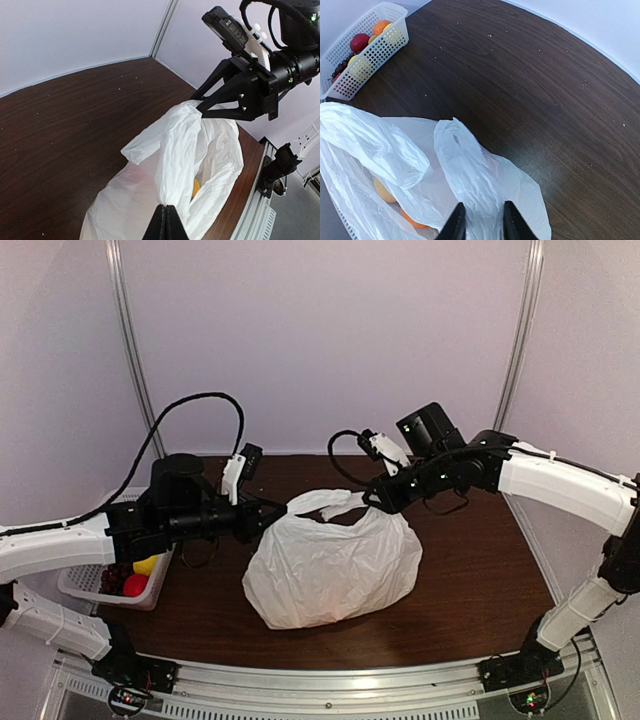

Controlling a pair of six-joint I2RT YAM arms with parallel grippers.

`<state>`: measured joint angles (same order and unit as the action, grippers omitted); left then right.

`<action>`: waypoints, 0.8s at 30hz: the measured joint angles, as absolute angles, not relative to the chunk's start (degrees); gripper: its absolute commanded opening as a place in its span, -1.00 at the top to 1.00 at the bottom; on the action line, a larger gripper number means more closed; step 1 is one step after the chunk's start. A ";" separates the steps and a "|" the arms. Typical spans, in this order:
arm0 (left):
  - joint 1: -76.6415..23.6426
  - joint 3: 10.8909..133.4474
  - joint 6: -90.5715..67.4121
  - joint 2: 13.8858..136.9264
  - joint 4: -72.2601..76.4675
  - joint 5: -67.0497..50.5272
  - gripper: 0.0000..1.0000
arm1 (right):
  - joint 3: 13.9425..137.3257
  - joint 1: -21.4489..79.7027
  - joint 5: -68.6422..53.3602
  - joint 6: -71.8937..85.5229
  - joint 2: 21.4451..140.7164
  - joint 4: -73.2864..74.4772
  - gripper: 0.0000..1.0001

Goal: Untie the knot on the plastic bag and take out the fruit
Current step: Pick up the takeout bag from the center of the board.

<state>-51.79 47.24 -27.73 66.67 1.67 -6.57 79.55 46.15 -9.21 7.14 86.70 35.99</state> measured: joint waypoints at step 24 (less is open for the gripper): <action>-40.12 68.62 -23.57 76.69 -4.01 -5.21 1.00 | 91.33 44.14 0.75 15.75 86.63 28.47 1.00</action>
<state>-40.12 68.62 -23.57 76.69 -4.01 -5.21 91.33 44.14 0.75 15.75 86.63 28.47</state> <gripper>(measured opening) 0.003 0.003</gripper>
